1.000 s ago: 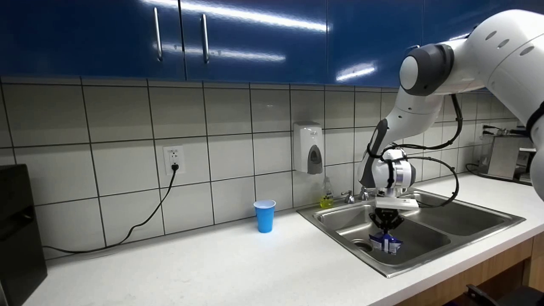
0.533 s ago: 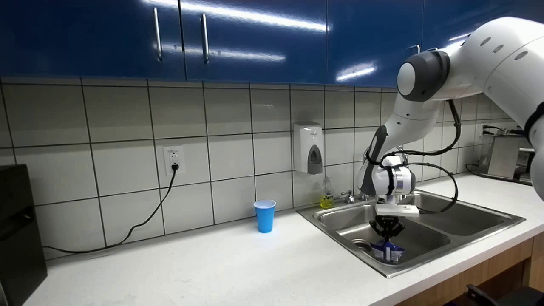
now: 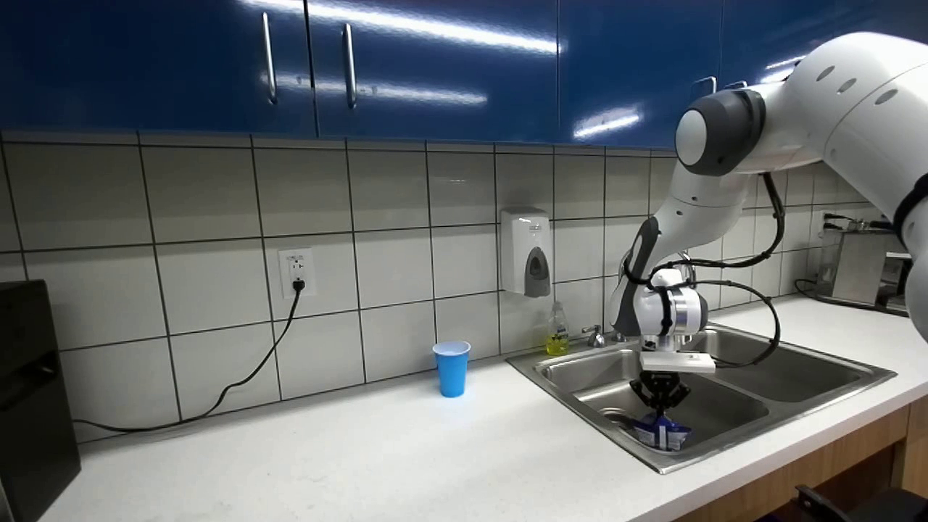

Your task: Put the blue packet in the left sink

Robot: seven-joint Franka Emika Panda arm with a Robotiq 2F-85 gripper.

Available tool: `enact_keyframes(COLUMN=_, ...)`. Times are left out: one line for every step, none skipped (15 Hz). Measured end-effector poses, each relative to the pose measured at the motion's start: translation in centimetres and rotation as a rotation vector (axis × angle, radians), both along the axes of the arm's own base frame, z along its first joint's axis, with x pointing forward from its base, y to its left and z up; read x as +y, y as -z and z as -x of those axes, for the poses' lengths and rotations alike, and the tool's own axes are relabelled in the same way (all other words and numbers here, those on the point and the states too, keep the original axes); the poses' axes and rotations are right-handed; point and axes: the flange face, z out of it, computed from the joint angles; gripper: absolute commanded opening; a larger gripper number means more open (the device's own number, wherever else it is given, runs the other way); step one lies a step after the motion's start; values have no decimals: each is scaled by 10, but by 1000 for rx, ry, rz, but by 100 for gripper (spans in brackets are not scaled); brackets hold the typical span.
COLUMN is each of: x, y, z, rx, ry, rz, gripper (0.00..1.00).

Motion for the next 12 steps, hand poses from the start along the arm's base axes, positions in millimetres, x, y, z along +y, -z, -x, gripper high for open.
enact_keyframes(x=0, y=2, z=1, rx=3, ry=-1, rz=-1, gripper=0)
enact_keyframes(x=1, y=3, z=1, rx=6, ry=-2, rz=-1, gripper=0)
enact_keyframes(x=1, y=6, z=2, rx=9, ry=-2, rz=-2, gripper=0)
enact_keyframes(x=1, y=7, z=3, rx=12, ry=-3, rz=-2, gripper=0)
enact_keyframes(x=2, y=9, z=4, rx=15, ry=-4, rz=-3, gripper=0)
enact_keyframes(x=2, y=9, z=4, rx=16, ry=-5, rz=-3, gripper=0)
enact_keyframes(x=2, y=10, z=4, rx=18, ry=-6, rz=-3, gripper=4)
enact_keyframes(x=3, y=10, z=4, rx=18, ry=-7, rz=-3, gripper=27)
enact_keyframes(x=3, y=10, z=4, rx=19, ry=-9, rz=-2, gripper=29)
enact_keyframes(x=4, y=10, z=4, rx=19, ry=-12, rz=-2, gripper=33)
enact_keyframes(x=4, y=10, z=4, rx=19, ry=-13, rz=-2, gripper=41)
enact_keyframes(x=5, y=10, z=3, rx=19, ry=-15, rz=-1, gripper=48)
